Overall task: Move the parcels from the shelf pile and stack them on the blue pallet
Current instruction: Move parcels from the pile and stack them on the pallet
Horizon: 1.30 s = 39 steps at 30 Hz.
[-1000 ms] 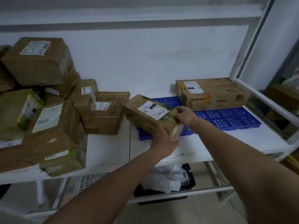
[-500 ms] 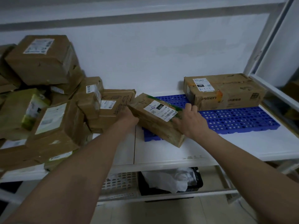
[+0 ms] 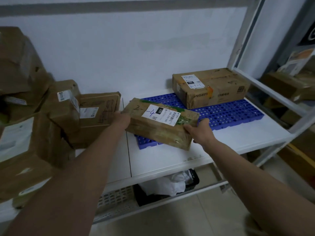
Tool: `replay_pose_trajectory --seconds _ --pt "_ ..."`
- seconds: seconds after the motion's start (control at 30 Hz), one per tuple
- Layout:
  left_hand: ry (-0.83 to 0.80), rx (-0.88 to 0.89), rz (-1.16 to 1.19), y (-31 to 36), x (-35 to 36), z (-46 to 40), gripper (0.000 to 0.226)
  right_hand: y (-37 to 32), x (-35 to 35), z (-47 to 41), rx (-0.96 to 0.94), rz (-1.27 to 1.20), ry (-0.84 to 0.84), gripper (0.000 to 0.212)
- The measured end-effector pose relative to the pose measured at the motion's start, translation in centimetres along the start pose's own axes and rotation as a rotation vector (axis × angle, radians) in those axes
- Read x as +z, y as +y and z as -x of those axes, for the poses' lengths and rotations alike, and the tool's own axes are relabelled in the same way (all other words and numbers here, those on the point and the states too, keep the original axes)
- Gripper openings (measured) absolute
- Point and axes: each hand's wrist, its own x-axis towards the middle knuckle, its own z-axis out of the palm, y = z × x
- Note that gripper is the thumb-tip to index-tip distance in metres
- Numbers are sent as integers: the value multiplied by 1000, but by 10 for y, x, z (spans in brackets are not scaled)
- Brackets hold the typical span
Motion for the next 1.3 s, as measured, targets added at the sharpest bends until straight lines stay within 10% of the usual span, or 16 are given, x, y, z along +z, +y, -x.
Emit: replay_pose_trajectory --seconds 0.63,1.3 --pt "-57 141 -35 48 131 100 8 50 -146 -90 66 -342 157 43" --pt "89 -8 170 117 279 126 32 97 -263 -217 20 -414 -19 38"
